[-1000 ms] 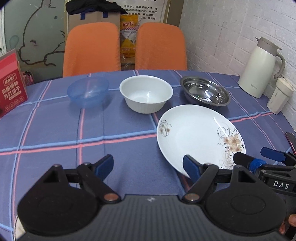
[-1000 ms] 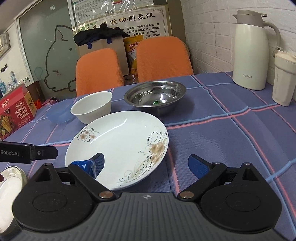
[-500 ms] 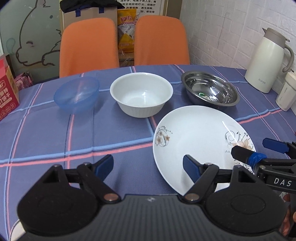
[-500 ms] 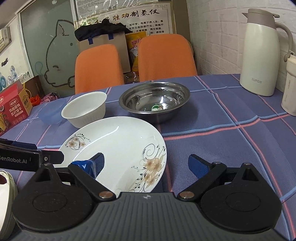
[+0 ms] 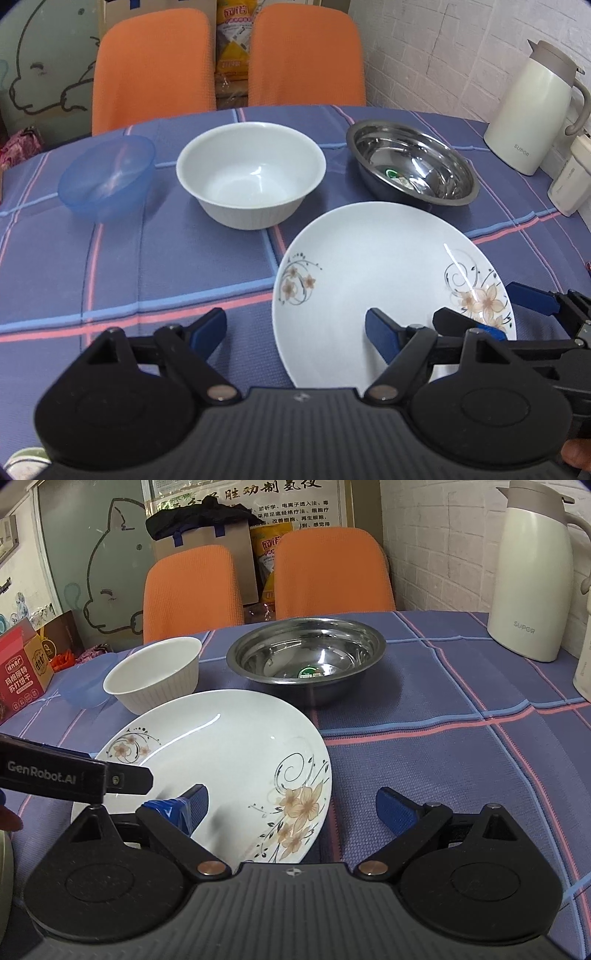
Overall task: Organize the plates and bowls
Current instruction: 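Carry the floral-print plate with the left tool and stack it on the plates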
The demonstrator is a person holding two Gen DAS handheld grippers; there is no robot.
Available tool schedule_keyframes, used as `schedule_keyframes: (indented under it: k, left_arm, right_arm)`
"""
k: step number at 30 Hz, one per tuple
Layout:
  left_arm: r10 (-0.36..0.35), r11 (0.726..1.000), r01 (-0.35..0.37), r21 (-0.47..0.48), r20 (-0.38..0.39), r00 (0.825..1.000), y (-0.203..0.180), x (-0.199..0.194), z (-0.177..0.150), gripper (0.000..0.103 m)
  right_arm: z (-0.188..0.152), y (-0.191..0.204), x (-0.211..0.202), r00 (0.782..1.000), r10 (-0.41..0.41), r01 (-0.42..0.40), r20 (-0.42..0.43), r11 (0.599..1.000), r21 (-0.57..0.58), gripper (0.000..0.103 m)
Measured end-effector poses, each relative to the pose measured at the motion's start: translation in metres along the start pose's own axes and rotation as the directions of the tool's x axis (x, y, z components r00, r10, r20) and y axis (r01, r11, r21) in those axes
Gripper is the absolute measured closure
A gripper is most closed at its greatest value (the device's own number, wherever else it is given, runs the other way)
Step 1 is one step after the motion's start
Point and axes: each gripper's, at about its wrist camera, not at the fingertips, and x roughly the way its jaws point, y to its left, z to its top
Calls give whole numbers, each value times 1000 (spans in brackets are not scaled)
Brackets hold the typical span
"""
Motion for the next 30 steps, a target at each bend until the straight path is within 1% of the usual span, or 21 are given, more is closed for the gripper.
schedule_keyframes:
  k: [3,6,10,14,19,22,26,27,28,29,30]
  left_arm:
    - [23,1000,-23,17,-15,1000,-3,12,2,24]
    - [12,1000,-12,8,-3,1000,-2,16,4,24]
    - [9,1000,-9,8,14,1000,-1,18,5,24]
    - [1,1000,-1,19,32,999,-2,17,2,24]
    - [-5,1000,4,26,30,1000,-4,16,1,25]
    - [-6,1000,5,27,32,999,-5,15,0,25]
    - [-15,999,14,31,39,999,-8,15,-1,29]
    - [-27,999,26,34,48,998,-11,15,-2,35]
    - [-46,998,43,46,50,998,-15,14,-1,44]
    - [-25,999,23,44,49,998,-19,14,-1,43]
    - [-28,999,27,32,45,999,-19,14,0,44]
  right_arm:
    - [0,5,5,1000,5,-6,-12,1000,-25,18]
    - [-2,11,10,1000,3,-4,-17,998,-61,18]
    - [-4,9,10,1000,10,-10,3,998,-62,17]
    - [-10,7,8,999,25,-22,42,997,-75,16]
    - [-6,13,9,1000,1,0,25,998,-61,16]
    - [-8,18,9,999,21,-19,25,997,-76,16]
    - [-9,21,10,999,38,-35,33,997,-73,15]
    - [-9,27,11,998,51,-48,30,995,-89,14]
    - [-9,32,11,999,26,-24,29,996,-89,14]
    - [-8,32,11,1000,15,-13,26,997,-71,14]
    - [-8,31,11,1000,20,-18,25,997,-69,15]
